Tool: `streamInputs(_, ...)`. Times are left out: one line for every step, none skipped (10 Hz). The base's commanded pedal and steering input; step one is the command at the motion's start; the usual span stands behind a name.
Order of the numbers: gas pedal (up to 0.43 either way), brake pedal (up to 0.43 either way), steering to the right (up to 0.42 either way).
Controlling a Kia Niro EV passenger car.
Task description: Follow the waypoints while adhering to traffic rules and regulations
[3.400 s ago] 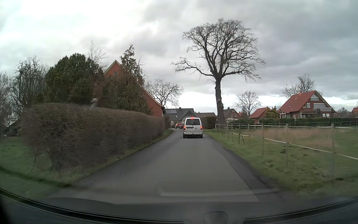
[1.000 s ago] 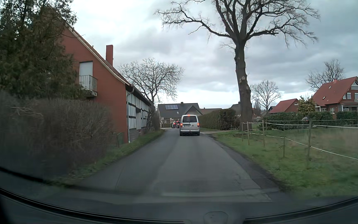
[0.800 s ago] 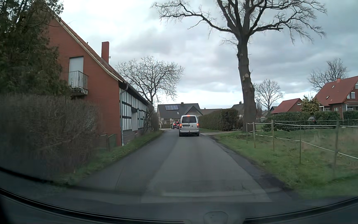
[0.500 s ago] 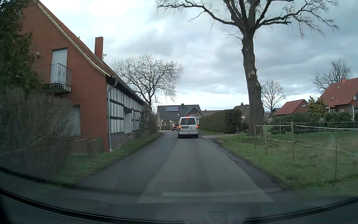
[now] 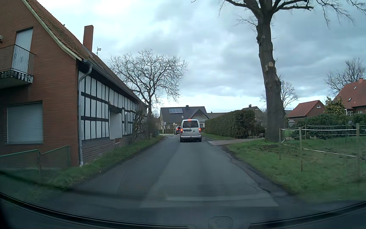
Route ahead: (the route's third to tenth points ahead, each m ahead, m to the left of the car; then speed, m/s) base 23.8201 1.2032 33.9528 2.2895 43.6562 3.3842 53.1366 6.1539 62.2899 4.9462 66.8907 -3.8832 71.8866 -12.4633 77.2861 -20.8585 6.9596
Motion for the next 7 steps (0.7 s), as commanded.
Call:
streamInputs(0.000, 0.000, -0.008)
streamInputs(0.000, 0.000, -0.008)
streamInputs(0.000, 0.000, -0.008)
streamInputs(0.000, 0.000, -0.008)
streamInputs(0.000, 0.000, -0.008)
streamInputs(0.000, 0.000, -0.008)
streamInputs(0.000, 0.000, -0.008)
